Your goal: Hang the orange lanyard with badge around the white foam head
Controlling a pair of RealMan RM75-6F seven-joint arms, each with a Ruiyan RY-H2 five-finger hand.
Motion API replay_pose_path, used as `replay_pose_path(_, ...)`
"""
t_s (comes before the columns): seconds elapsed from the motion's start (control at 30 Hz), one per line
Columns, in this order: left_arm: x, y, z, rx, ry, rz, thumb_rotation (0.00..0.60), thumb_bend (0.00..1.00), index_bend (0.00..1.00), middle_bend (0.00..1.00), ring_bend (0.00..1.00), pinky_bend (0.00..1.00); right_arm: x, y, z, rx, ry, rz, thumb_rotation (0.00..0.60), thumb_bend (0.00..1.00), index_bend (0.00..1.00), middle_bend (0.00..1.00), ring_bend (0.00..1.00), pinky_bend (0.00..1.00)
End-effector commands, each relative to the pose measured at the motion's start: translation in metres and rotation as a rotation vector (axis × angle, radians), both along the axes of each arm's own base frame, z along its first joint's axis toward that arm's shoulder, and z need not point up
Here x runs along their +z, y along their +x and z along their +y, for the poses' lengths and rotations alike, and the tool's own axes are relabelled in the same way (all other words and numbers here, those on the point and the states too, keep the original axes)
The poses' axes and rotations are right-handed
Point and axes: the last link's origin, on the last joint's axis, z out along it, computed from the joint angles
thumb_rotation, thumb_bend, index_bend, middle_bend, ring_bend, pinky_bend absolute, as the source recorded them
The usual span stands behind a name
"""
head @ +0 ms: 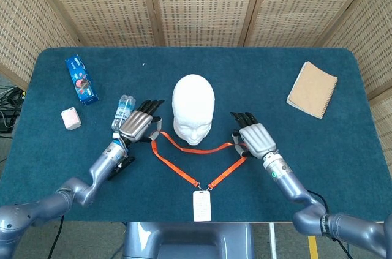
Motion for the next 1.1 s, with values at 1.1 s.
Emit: replay_pose_path(1.1, 0.128, 0.065, -0.019, -0.306, 0.234, -0.364, 0.600, 0.48, 0.71, 0.00, 0.00, 0.00, 0.130, 0.097, 0.014, 0.316, -0.146, -0.307, 0.600, 0.66, 0.73, 0.10, 0.00, 0.00)
